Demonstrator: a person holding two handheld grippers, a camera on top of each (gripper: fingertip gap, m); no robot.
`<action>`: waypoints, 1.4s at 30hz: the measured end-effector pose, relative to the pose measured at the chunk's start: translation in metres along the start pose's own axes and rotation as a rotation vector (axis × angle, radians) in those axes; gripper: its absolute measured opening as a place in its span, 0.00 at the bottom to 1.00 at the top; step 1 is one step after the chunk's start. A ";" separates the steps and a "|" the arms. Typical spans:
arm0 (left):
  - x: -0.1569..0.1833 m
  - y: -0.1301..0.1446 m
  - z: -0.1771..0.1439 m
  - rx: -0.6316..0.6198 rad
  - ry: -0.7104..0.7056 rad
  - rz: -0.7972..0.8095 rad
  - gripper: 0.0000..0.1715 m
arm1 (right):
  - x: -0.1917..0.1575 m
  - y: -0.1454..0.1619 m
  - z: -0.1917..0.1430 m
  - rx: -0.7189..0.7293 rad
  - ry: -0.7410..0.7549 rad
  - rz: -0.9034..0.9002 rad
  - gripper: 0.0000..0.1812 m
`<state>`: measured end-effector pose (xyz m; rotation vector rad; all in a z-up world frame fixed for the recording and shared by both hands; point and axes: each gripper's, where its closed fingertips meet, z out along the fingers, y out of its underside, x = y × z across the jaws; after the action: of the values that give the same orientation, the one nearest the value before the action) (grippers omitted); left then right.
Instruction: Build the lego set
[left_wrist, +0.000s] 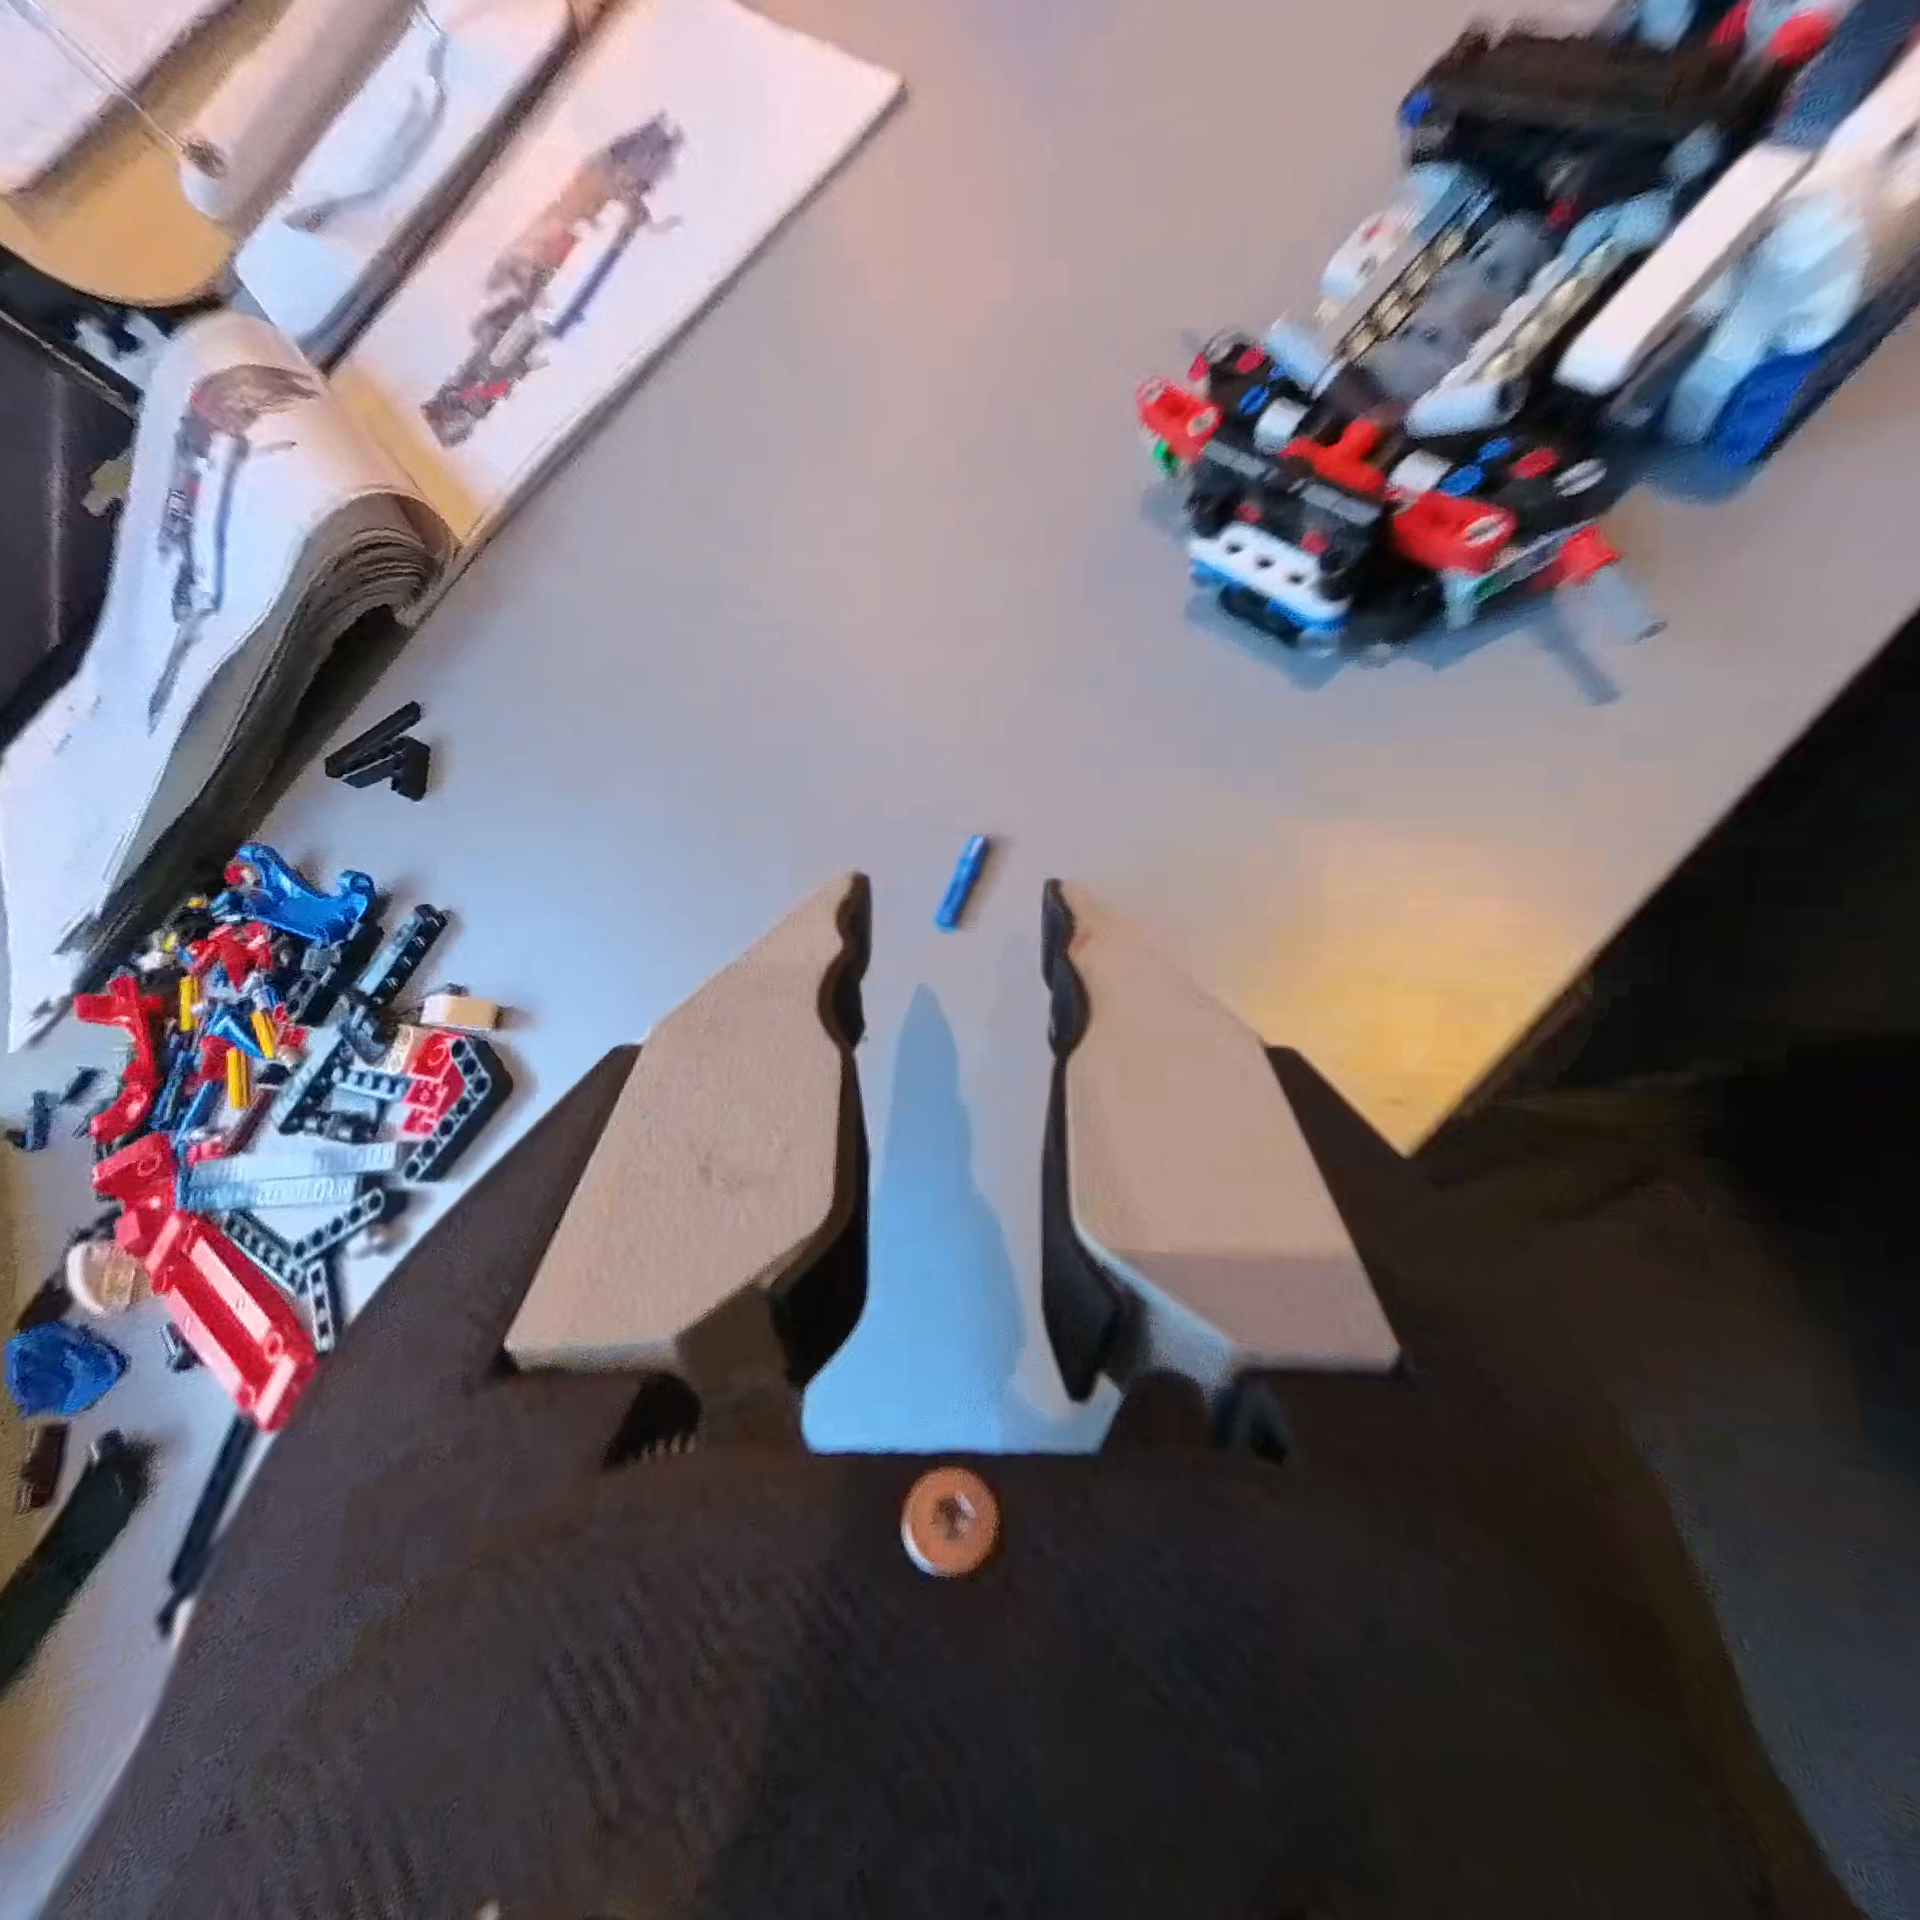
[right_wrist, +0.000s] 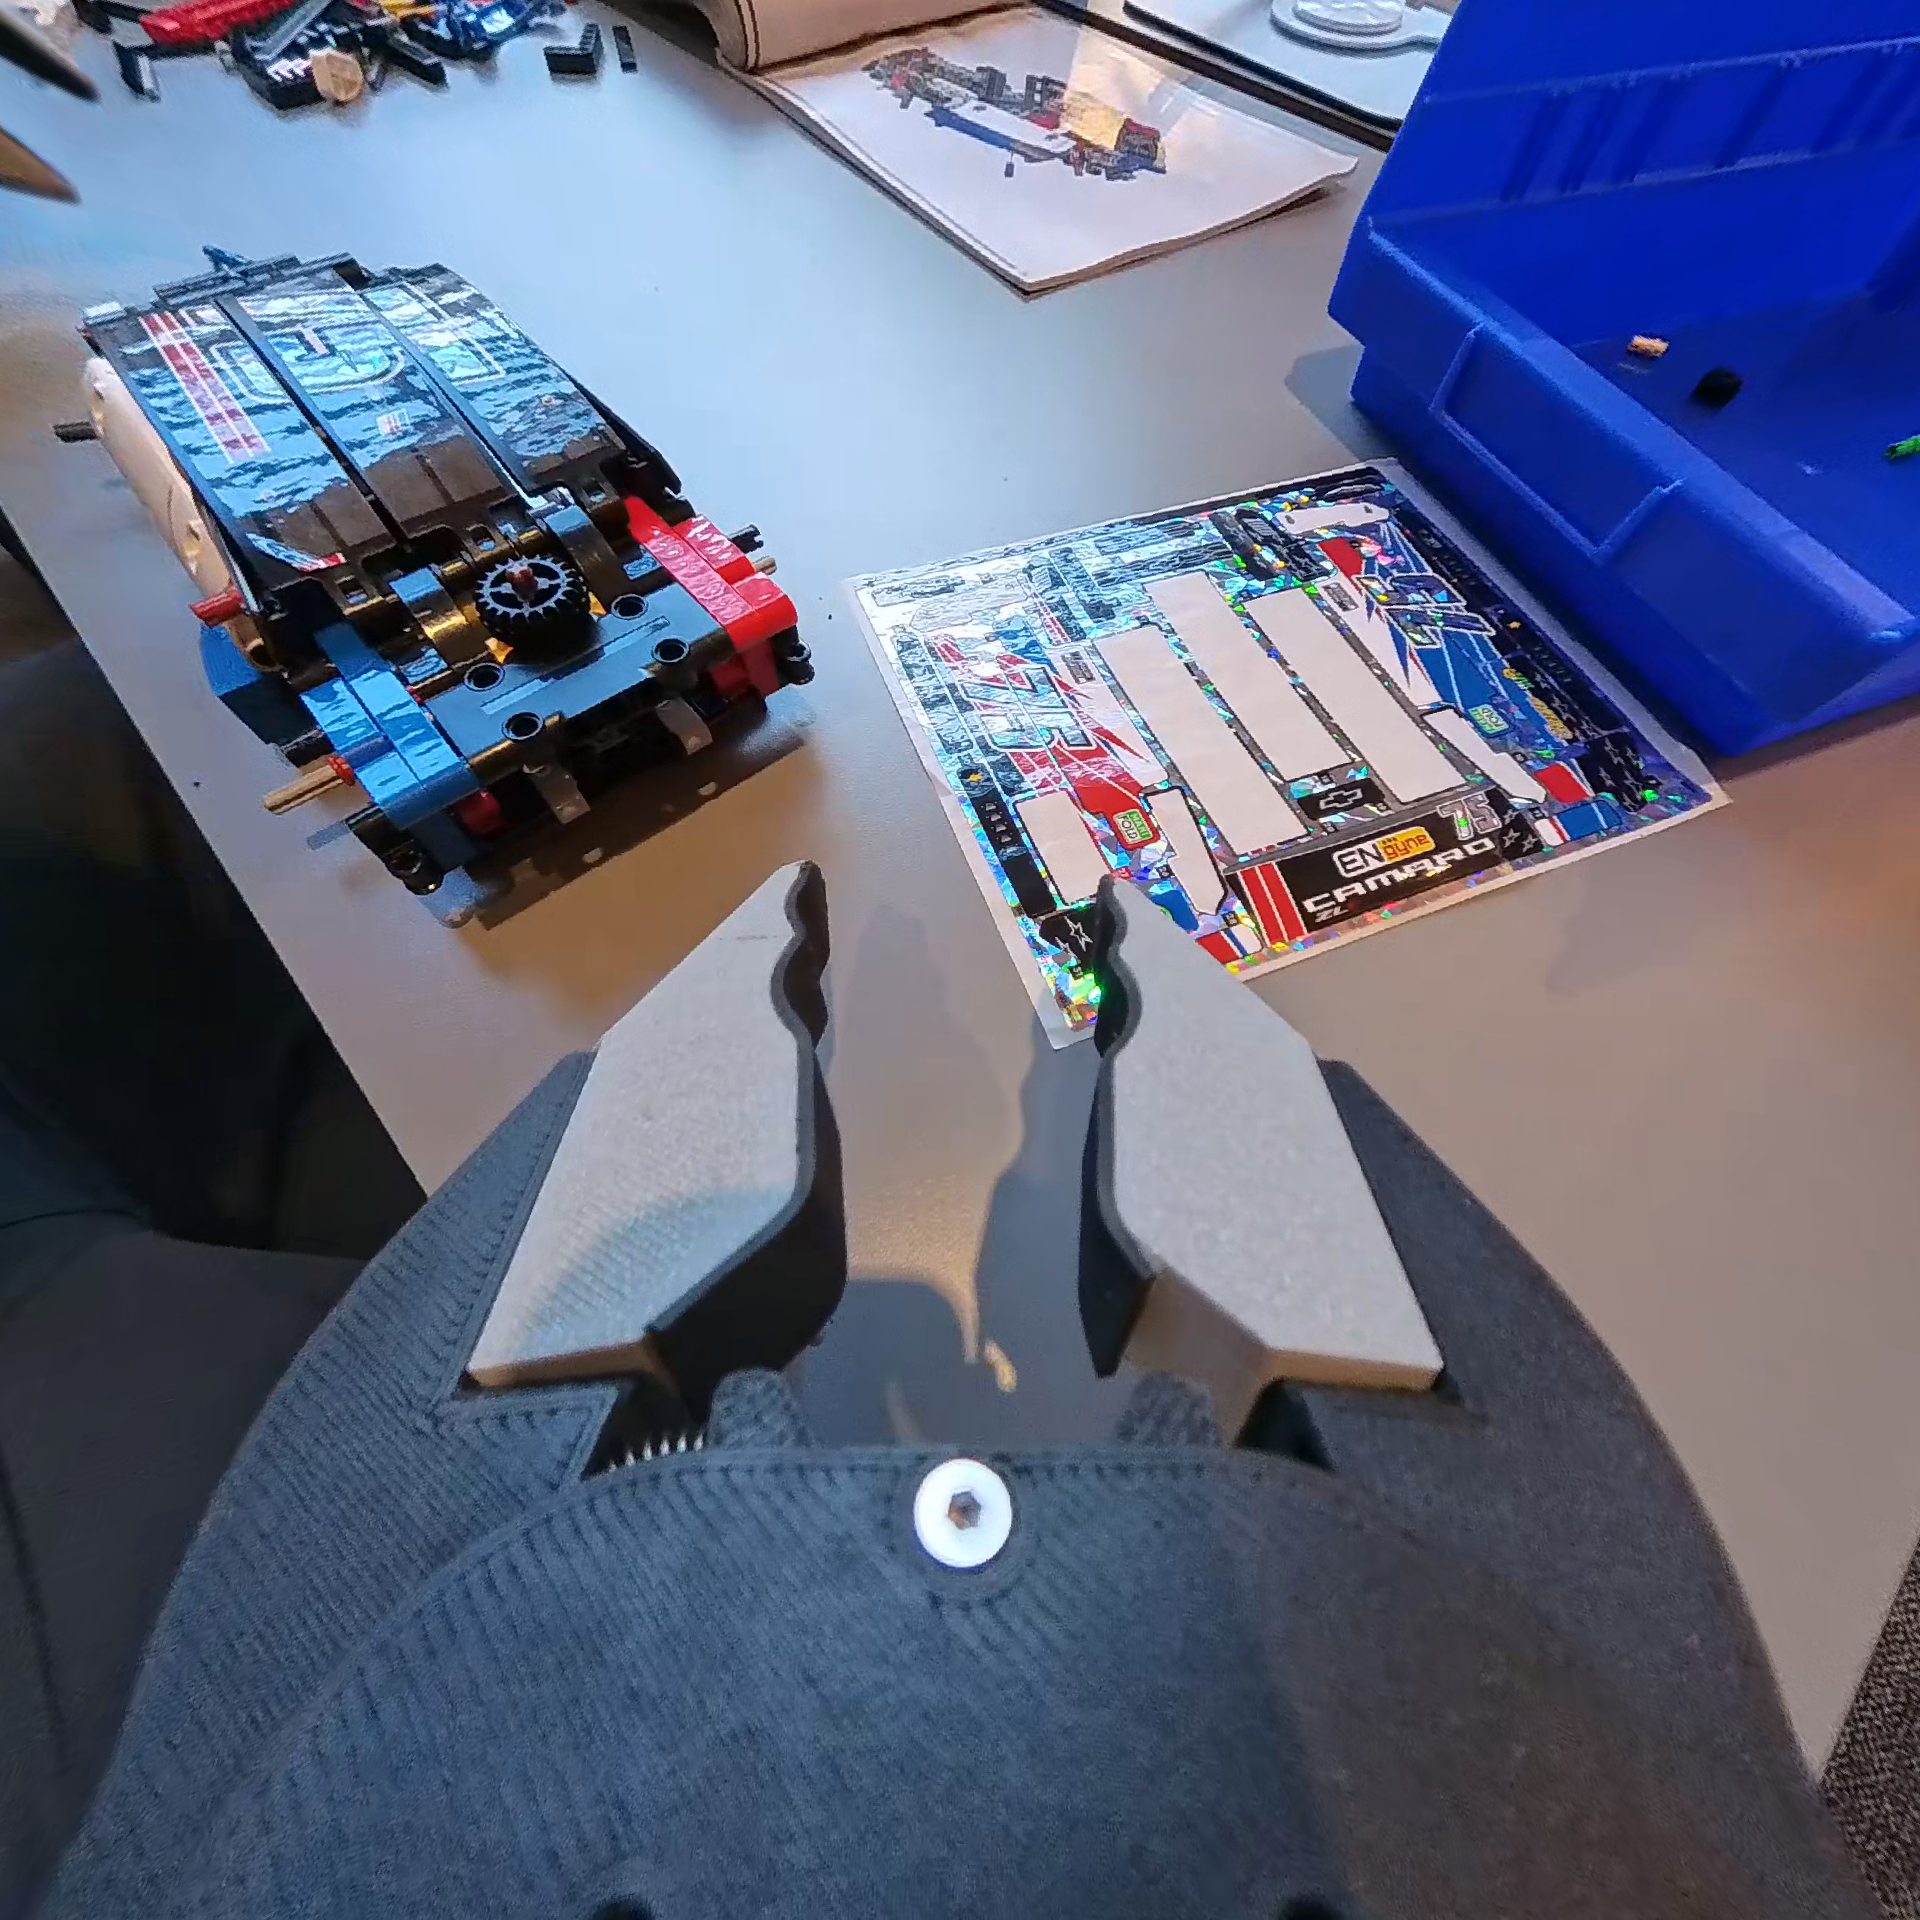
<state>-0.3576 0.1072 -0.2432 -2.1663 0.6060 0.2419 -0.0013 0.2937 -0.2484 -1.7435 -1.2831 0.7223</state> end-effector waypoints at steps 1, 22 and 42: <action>-0.007 0.005 0.008 -0.031 0.017 0.001 0.18 | 0.000 0.000 0.000 0.000 0.003 -0.001 0.27; -0.003 0.021 0.039 -0.044 0.173 -0.132 0.00 | 0.000 0.001 0.001 -0.010 0.021 -0.023 0.27; -0.025 0.010 0.039 0.073 0.509 -0.497 0.34 | 0.055 -0.048 0.030 0.156 0.362 -0.279 0.21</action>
<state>-0.3831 0.1405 -0.2648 -2.2329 0.3190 -0.6022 -0.0317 0.3602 -0.2196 -1.4511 -1.1527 0.3188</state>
